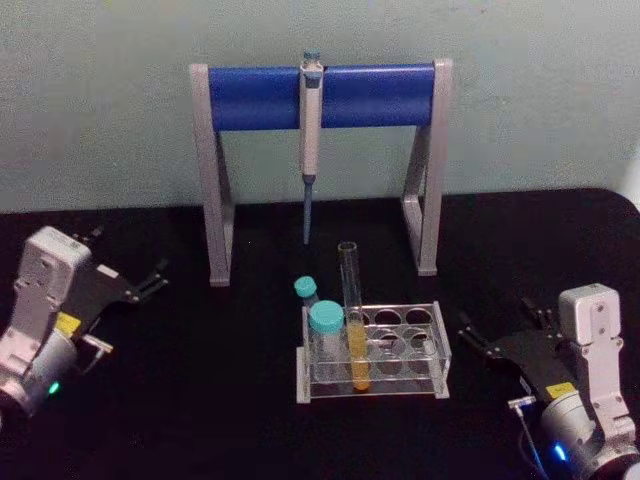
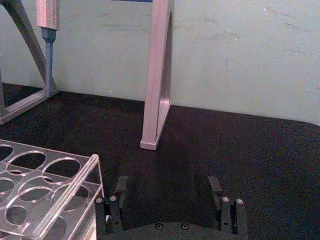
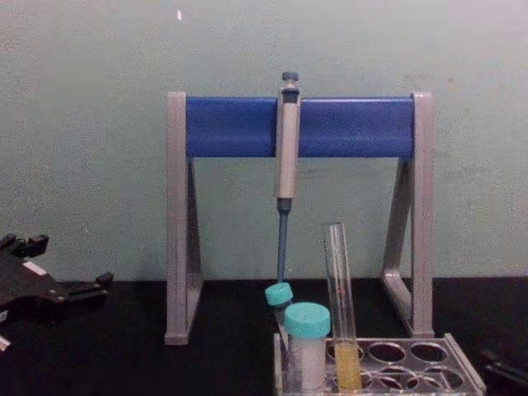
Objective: Pick up the test tube from the test tube rack, shake it, then place it back into the test tube rack.
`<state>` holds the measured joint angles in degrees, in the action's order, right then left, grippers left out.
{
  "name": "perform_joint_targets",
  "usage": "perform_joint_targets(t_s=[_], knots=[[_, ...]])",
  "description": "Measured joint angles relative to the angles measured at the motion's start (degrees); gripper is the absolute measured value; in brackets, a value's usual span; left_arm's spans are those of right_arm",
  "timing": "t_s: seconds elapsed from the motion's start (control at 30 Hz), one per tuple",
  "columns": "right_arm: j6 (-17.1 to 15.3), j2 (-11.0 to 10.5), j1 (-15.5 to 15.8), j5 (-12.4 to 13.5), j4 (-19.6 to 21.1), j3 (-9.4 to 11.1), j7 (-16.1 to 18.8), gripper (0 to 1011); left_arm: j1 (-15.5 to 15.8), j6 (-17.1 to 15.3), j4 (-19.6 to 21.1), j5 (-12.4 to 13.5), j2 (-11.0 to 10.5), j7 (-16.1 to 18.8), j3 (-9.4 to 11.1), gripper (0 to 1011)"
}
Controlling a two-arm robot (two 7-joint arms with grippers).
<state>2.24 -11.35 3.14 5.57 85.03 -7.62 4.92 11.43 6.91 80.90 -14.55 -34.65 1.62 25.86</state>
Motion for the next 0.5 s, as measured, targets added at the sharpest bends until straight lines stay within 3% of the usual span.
perform_joint_targets(t_s=[0.5], knots=[[0.18,-0.16,0.06,0.18,0.25,-0.12,-0.03,1000,0.0,0.0,0.0,0.0,0.0,0.0,0.0,1001]])
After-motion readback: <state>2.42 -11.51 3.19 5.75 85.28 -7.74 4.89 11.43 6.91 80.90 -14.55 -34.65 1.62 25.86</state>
